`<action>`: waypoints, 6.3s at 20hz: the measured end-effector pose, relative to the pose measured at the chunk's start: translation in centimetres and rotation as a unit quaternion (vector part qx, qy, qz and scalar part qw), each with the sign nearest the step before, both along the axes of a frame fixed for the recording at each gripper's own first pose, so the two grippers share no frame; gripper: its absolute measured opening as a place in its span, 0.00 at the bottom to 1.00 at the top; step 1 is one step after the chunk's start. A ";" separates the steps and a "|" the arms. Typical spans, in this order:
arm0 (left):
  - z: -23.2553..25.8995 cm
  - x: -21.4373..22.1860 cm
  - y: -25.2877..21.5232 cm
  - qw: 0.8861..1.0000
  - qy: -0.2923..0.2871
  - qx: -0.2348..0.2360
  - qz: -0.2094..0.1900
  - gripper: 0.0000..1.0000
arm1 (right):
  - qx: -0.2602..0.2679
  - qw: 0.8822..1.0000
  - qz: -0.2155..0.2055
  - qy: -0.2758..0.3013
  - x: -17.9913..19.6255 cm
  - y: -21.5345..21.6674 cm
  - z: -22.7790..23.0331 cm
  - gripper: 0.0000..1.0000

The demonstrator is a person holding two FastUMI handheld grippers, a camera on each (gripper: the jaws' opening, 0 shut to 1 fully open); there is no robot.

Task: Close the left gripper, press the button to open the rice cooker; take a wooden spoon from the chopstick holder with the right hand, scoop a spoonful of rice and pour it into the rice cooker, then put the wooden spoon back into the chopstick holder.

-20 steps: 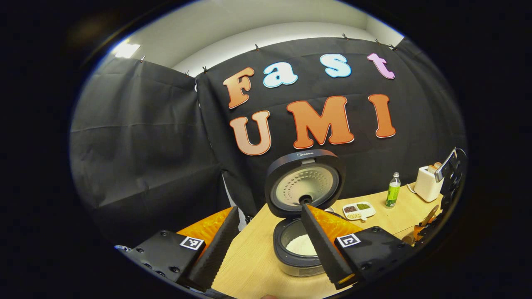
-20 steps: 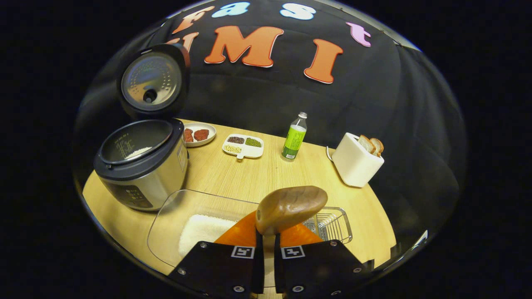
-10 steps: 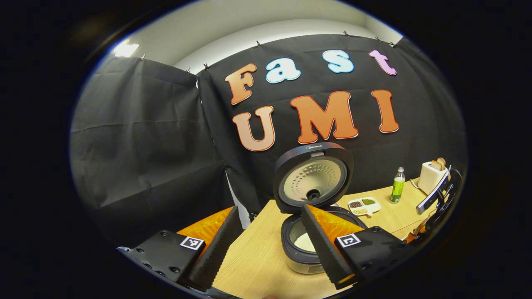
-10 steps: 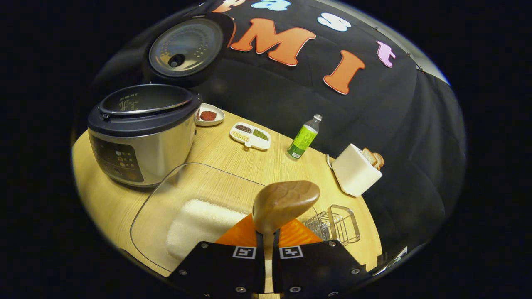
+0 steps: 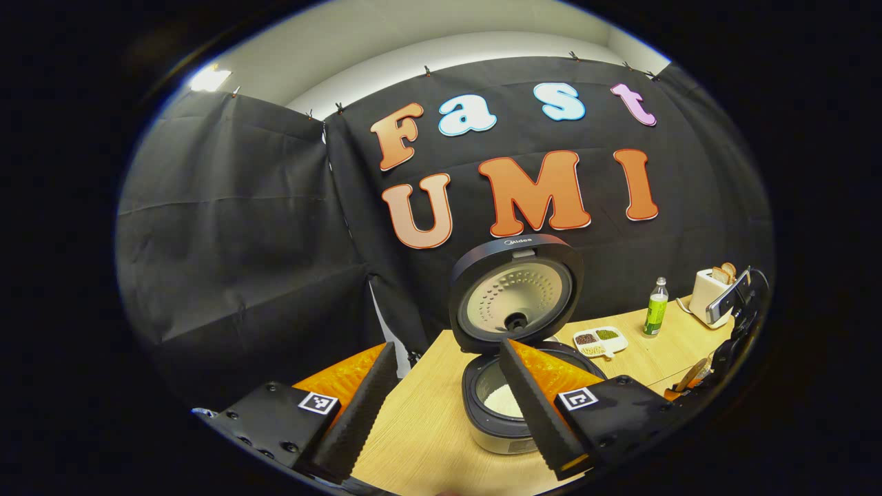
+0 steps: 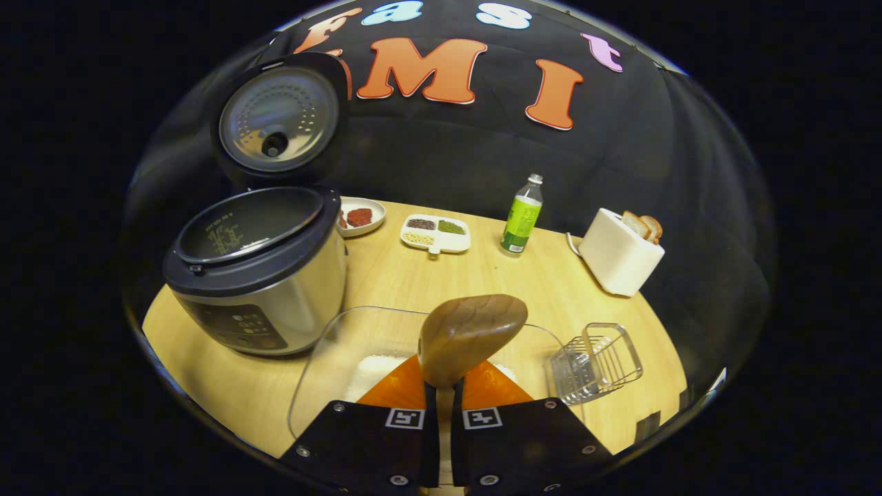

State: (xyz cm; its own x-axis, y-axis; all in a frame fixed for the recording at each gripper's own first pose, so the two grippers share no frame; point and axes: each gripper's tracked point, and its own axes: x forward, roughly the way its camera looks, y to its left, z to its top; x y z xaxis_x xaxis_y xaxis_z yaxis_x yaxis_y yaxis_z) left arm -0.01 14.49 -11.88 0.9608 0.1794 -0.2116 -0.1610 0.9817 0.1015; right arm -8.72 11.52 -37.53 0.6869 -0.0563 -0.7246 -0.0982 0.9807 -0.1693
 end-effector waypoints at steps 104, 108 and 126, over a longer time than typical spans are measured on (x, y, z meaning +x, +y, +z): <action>0.6 -4.1 4.7 0.995 -0.007 -0.038 0.093 0.94 | 0.443 0.893 -0.039 0.072 16.6 16.3 12.9 0.06; 0.3 -4.0 4.7 0.995 -0.004 -0.035 0.092 1.00 | 0.405 0.912 -0.011 0.059 16.7 16.8 12.6 0.06; 0.5 -3.5 4.6 0.996 -0.001 -0.012 0.083 0.94 | 0.297 0.952 0.077 0.016 17.6 17.6 12.0 0.06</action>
State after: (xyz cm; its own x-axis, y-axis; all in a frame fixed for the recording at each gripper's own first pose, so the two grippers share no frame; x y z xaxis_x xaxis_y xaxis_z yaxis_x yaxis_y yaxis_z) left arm -3.53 19.07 -11.36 0.9188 0.3309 -0.2151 -0.3218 0.9437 0.0769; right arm 8.83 29.12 -25.56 0.6312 0.4694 -0.6174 -0.2438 0.8758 0.4166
